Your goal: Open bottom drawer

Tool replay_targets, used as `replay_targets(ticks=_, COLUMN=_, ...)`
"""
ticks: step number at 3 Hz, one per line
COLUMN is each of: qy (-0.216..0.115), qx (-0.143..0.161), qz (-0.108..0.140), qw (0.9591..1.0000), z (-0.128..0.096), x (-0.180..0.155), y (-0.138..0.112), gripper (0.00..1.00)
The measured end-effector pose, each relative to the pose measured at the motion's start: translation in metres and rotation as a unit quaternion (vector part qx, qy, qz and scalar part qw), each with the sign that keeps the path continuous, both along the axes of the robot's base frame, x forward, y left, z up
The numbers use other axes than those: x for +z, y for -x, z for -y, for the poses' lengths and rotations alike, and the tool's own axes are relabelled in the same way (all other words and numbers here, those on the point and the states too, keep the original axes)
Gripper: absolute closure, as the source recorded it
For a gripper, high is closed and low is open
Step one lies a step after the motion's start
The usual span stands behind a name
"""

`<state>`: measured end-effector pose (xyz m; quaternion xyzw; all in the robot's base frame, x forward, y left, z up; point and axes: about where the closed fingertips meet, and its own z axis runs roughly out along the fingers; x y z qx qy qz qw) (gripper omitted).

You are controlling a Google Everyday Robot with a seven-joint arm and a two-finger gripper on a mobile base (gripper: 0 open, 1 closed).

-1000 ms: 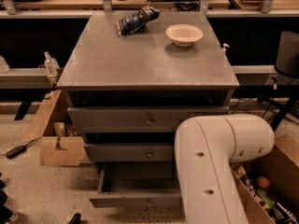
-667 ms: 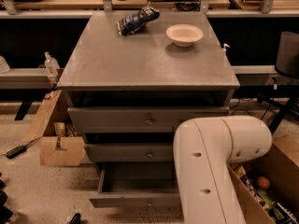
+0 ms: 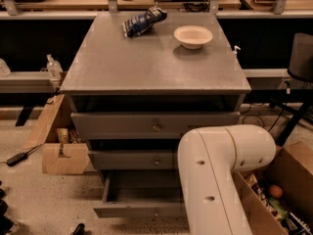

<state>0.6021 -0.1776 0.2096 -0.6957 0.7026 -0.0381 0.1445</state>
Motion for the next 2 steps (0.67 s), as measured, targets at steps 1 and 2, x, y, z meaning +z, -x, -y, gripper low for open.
replay_targets(ticks=1, qy=-0.002, qx=-0.001, qz=-0.008, qw=1.0, z=-0.005, x=-0.026, y=0.0, gripper=1.0)
replay_targets(ticks=2, qy=-0.005, qx=-0.003, qz=-0.012, qw=0.9999, z=-0.005, x=-0.046, y=0.001, gripper=1.0)
